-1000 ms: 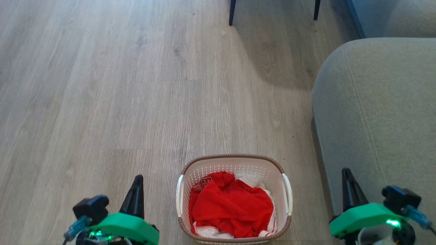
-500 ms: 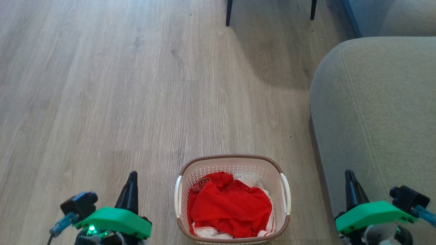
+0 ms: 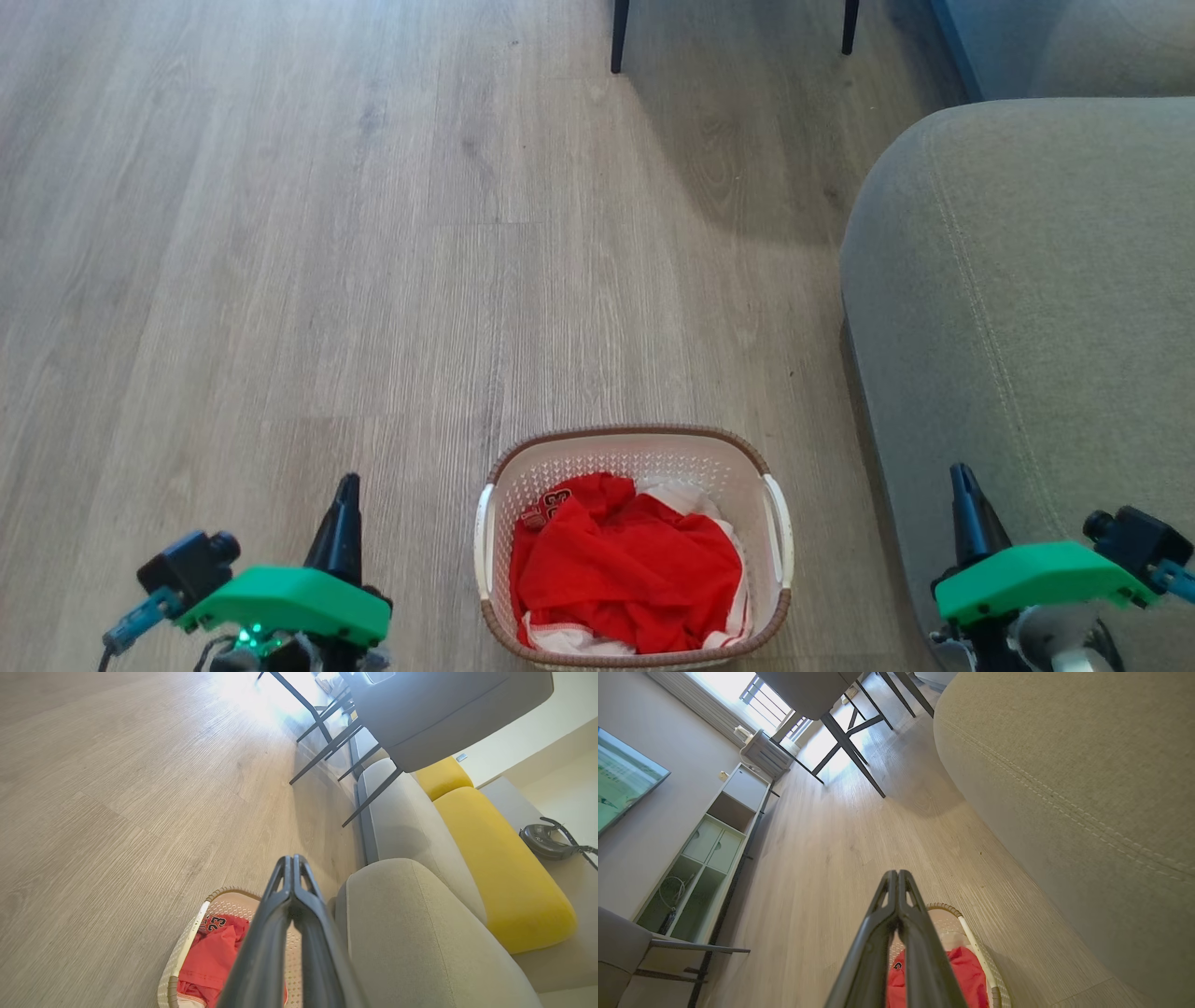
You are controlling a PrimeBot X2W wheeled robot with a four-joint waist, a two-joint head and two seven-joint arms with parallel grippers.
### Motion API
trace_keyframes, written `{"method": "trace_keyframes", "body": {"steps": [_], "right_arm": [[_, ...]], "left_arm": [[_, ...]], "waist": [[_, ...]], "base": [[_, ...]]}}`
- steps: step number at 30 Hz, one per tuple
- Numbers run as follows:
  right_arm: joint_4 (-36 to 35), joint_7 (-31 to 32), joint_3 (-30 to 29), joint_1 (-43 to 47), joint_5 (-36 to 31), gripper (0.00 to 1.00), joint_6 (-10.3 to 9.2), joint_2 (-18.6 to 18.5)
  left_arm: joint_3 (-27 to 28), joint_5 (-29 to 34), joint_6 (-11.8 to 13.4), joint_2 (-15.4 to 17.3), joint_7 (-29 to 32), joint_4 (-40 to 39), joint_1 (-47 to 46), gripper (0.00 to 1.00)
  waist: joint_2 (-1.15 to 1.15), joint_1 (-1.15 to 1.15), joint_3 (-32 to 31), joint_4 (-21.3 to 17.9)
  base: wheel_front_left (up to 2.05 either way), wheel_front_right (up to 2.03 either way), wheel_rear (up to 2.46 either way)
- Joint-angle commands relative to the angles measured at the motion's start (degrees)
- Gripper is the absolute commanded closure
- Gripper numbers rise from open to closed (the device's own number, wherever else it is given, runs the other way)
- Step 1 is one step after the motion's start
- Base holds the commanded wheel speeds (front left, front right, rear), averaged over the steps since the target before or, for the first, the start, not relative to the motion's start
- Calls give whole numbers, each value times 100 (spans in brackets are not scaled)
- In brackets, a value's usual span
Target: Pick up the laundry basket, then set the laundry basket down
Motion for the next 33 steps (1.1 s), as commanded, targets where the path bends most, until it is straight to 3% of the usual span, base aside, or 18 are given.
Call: {"method": "trace_keyframes", "body": {"steps": [1,33], "right_arm": [[-153,34,-15,-313,181,100,18,-130],[17,546,-268,-554,2206,100,28,-156]], "left_arm": [[150,-171,-53,88,40,-163,-365,100],[664,-2120,-228,101,561,-55,-606,100]], "waist": [[0,0,-1,-7],[0,0,-25,-147]], "base": [[0,0,0],[0,0,0]]}}
